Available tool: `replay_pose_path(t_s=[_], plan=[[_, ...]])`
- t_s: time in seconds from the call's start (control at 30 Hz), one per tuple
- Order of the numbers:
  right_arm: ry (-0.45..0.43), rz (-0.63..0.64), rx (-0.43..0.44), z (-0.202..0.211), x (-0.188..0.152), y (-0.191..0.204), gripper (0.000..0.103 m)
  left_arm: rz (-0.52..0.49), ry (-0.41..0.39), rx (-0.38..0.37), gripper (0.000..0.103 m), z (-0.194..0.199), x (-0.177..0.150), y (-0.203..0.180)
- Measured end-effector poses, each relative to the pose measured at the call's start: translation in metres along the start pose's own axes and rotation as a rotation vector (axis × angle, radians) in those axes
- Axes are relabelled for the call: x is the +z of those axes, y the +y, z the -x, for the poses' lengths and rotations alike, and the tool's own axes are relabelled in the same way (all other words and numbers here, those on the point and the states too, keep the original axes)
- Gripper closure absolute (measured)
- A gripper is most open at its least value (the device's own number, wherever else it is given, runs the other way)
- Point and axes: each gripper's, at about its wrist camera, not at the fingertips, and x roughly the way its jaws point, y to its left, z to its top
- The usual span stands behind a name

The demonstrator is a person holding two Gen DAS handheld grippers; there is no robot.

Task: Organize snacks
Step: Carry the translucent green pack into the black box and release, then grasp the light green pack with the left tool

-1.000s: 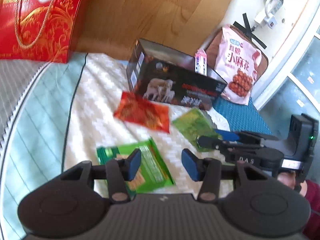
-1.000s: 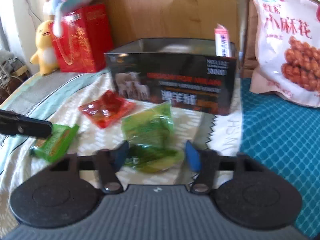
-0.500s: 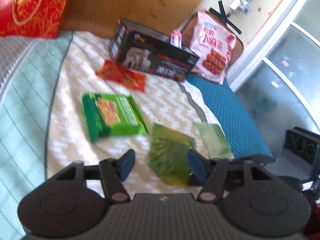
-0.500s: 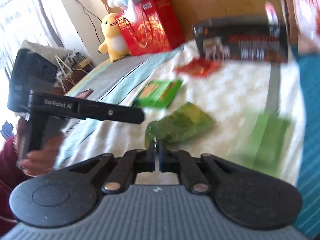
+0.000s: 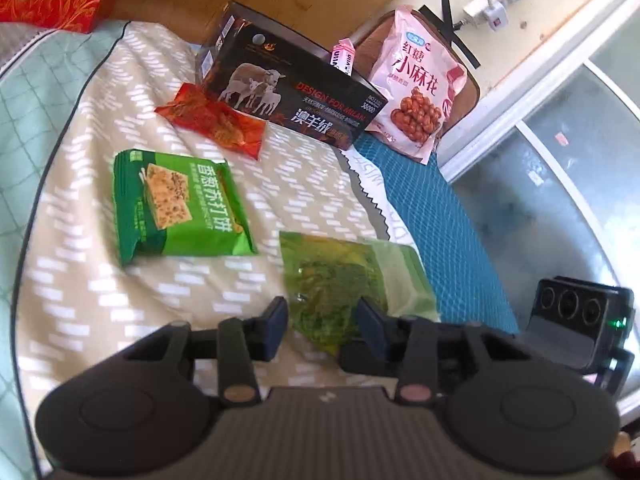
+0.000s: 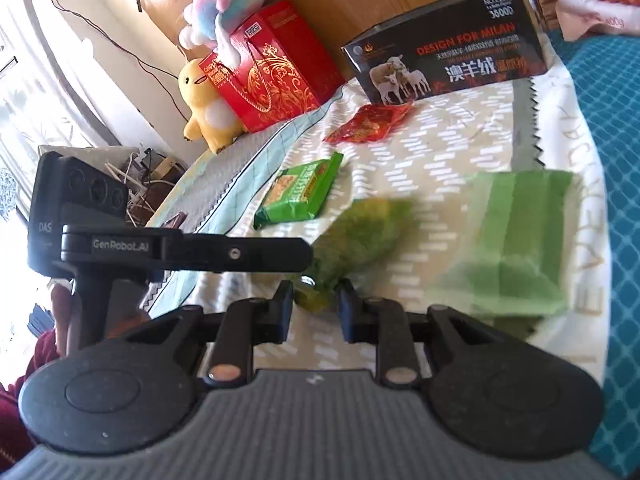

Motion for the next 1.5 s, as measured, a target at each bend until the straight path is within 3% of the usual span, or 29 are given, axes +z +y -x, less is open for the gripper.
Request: replay_pose_path(t_s=[0.07, 0.1, 0.33, 0.47, 0.63, 0.77, 0.87, 1.13, 1.3, 1.4, 1.5], plan=[[-0.024, 0.035, -0.007, -0.001, 0.005, 0.004, 0.092, 0.017, -0.002, -0.020, 0.065, 0.000, 0.007, -0.001], [-0.044, 0.055, -0.005, 0.000, 0.009, 0.007, 0.093, 0.017, -0.003, -0.031, 0.065, 0.001, 0.012, -0.003], [-0.189, 0.194, -0.052, 0.001, 0.080, 0.013, 0.093, -0.109, -0.119, -0.003, 0.065, 0.004, 0.086, -0.036], [-0.234, 0.206, -0.060, -0.015, 0.132, -0.007, 0.093, -0.155, -0.174, 0.041, 0.066, -0.011, 0.139, -0.044], [-0.266, 0.190, -0.113, -0.045, 0.174, -0.035, 0.092, -0.119, -0.194, 0.081, 0.066, -0.047, 0.190, -0.034], [-0.278, 0.177, -0.237, -0.056, 0.182, -0.054, 0.088, -0.085, -0.184, 0.114, 0.058, -0.073, 0.204, -0.026], [-0.308, 0.168, -0.247, -0.042, 0.170, -0.060, 0.075, -0.092, -0.188, 0.123, 0.058, -0.070, 0.199, -0.021], [-0.281, 0.108, -0.177, 0.003, 0.115, -0.051, 0.075, -0.041, -0.196, 0.131, 0.058, -0.012, 0.144, 0.006], [-0.263, -0.009, -0.186, 0.040, 0.057, -0.057, 0.068, -0.072, -0.125, 0.077, 0.058, 0.005, 0.088, -0.005], [-0.240, -0.024, -0.242, 0.055, 0.026, -0.054, 0.059, -0.082, -0.058, 0.014, 0.058, -0.005, 0.060, -0.018], [-0.206, -0.014, -0.259, 0.056, 0.005, -0.046, 0.058, -0.107, 0.000, -0.024, 0.058, -0.020, 0.036, -0.029]])
